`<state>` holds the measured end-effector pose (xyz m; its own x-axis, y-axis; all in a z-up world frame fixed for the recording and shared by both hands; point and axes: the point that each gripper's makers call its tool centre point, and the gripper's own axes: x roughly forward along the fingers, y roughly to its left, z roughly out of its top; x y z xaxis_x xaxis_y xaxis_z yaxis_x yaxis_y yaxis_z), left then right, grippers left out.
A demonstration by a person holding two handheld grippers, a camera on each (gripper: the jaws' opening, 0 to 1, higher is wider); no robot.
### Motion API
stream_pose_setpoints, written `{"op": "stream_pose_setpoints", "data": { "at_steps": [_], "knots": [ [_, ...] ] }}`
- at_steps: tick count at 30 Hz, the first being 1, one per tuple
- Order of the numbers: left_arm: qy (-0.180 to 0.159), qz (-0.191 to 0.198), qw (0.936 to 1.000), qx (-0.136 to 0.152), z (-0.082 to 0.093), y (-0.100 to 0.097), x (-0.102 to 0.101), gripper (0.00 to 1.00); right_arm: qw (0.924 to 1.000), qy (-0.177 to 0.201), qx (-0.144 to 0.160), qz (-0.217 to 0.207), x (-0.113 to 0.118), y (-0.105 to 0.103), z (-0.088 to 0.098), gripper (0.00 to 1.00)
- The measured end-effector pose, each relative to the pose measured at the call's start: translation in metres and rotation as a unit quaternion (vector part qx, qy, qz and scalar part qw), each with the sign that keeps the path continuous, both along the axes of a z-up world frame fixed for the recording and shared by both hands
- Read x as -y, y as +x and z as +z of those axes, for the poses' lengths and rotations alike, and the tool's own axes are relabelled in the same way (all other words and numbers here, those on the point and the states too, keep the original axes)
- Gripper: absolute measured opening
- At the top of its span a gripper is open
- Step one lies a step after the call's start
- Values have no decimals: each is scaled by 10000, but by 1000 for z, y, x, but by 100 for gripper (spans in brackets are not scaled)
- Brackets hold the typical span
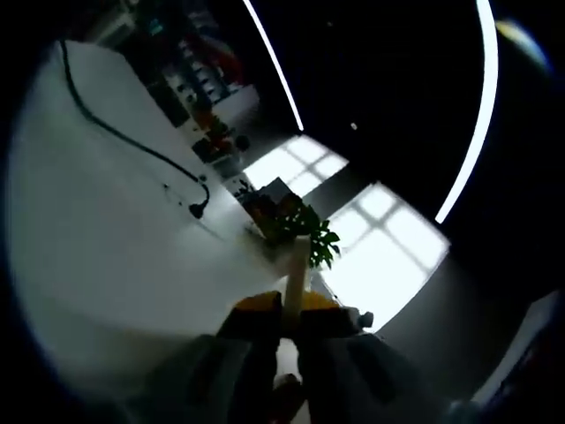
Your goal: Arrange the utensils inside the cutlery case until each visible utensil rests in its matching compartment.
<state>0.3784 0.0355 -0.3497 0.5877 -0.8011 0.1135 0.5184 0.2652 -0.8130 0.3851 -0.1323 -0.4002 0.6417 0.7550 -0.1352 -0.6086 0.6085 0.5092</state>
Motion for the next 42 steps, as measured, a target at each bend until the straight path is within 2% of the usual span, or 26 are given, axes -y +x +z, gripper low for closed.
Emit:
{"op": "stream_pose_setpoints", "data": {
  "at_steps": [4,7,8,11,13,14,16,20,22,26,28,29,30,31,32,33,34,35,36,38,40,42],
  "knots": [
    [-229,-68,9997,-17,6,-2,-4,4,9986,361,55,375,-9,-11,11,11],
    [-262,-88,9996,5,9,-6,-7,4,9983,350,112,458,-10,-14,14,9],
    [-276,-97,9996,27,11,-7,-9,4,9975,384,172,565,-12,-18,17,9],
    [-292,-41,9996,50,13,-8,-20,4,9910,467,628,1088,-23,-36,30,6],
    [-611,-154,9980,-42,18,-9,-22,5,9903,383,769,1097,-27,-42,33,5],
    [-544,-117,9984,-21,16,-7,-24,6,9901,323,908,1018,-26,-39,38,5],
    [-463,-35,9989,-72,14,-5,-24,9,9899,398,920,1006,-24,-39,43,4],
    [-67,72,9999,-23,12,-6,-24,18,9886,604,1030,916,-19,-40,57,3],
    [-59,118,9999,-25,15,-9,-25,20,9872,510,1218,899,-19,-42,64,3],
    [-311,-75,9994,125,30,-19,-25,23,9832,550,1584,725,-14,-46,85,3],
    [-426,-79,9990,68,32,-23,-26,31,9806,438,1835,531,-12,-50,92,2],
    [-503,209,9983,-185,32,-23,-31,40,9780,278,2036,348,-11,-53,96,2],
    [-391,378,9985,-59,35,-27,-33,44,9708,-159,2379,267,-13,-60,98,2],
    [-146,390,9987,276,39,-35,-32,46,9629,-333,2658,311,-19,-70,104,2],
    [30,429,9982,428,42,-42,-32,51,9570,-173,2874,358,-26,-83,116,2],
    [71,436,9978,487,44,-45,-32,55,9486,-162,3130,435,-32,-95,126,2],
    [1,435,9980,448,47,-50,-33,56,9409,-316,3348,409,-33,-100,130,2],
    [-85,405,9983,416,48,-54,-36,57,9281,-561,3668,319,-35,-106,135,2],
    [-317,346,9982,376,54,-59,-38,58,9196,-687,3857,291,-38,-114,139,2],
    [-659,218,9971,298,58,-69,-45,60,9073,-771,4115,396,-47,-133,144,2],
    [-682,163,9970,326,56,-76,-49,60,9053,-865,4142,378,-51,-142,141,2],
    [-677,144,9972,296,53,-82,-50,66,8997,-959,4238,424,-55,-148,138,3]
  ]
}}
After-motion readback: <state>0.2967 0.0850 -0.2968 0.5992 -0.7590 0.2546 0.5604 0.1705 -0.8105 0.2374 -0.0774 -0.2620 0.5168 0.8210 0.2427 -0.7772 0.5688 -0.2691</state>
